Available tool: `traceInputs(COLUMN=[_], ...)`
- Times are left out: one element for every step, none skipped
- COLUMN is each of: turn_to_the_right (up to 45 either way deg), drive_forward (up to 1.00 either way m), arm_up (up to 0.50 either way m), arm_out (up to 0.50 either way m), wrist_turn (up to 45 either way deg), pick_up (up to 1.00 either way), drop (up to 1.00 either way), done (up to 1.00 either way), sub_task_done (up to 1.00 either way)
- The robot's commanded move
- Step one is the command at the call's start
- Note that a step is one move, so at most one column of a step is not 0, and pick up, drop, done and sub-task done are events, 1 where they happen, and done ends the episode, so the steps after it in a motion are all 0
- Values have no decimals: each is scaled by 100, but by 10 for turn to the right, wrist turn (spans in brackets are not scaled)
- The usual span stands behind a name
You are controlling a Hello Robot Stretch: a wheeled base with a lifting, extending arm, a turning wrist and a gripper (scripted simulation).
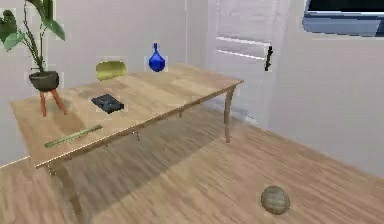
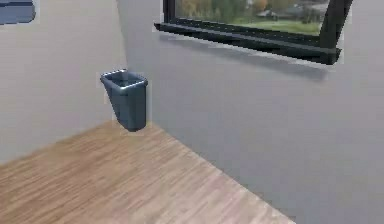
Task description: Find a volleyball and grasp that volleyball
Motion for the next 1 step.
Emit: traceInputs(turn_to_the_right=[450], drive_forward=[0], arm_up=[0], arm_out=[0], wrist_turn=[0], pick_up=[0], drop=[0], done=[0], sub_task_done=[0])
